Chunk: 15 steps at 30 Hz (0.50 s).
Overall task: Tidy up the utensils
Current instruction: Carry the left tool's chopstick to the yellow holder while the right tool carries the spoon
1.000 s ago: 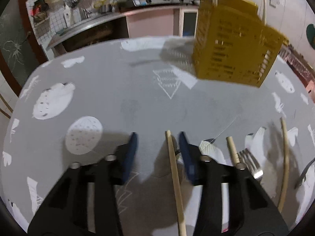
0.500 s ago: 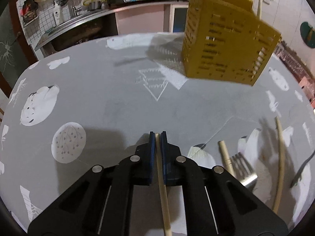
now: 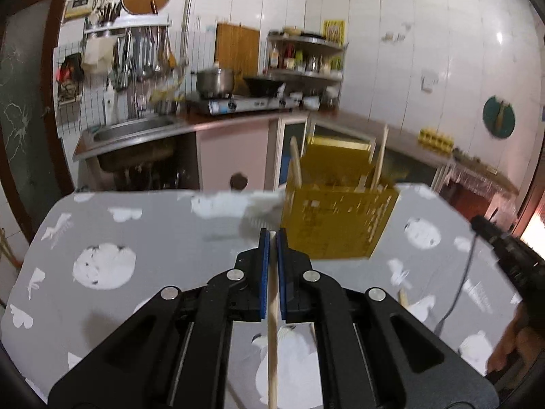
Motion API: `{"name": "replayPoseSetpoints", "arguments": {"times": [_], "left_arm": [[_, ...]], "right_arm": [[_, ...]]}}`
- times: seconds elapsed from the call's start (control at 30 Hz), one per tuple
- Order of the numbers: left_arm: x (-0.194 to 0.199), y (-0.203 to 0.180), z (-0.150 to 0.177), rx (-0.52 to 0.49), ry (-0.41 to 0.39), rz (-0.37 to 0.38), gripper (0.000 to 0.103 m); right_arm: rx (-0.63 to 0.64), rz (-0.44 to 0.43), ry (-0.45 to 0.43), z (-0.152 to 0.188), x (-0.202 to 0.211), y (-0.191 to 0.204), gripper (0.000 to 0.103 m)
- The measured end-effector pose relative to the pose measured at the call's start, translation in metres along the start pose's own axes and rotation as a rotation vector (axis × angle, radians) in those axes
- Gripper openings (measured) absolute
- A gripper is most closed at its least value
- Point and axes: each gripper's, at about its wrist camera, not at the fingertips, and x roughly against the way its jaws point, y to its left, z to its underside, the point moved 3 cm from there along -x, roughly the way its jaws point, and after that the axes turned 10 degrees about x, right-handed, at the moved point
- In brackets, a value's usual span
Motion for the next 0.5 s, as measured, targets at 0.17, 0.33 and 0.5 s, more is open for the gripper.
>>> {"name": "replayPoseSetpoints", "arguments": {"times": [0.17, 0.33, 0.5], "left_arm": [[0.008, -0.002, -0.011, 0.006, -0.046, 0.024, 0.003], [0.011, -0.004, -0.017, 0.011, -0.074, 0.044, 0.003], [0.013, -0.009, -0.025, -0.010, -0.108, 0.052, 0.003]], "right_arm": [[0.011, 0.005, -0.017, -0.007, -0.001, 0.001, 0.007], [0.020, 0.008, -0.041, -0.016, 0.000, 0.000, 0.007], [0.020, 0.007, -0.054, -0.025, -0.006, -0.005, 0.007]]}}
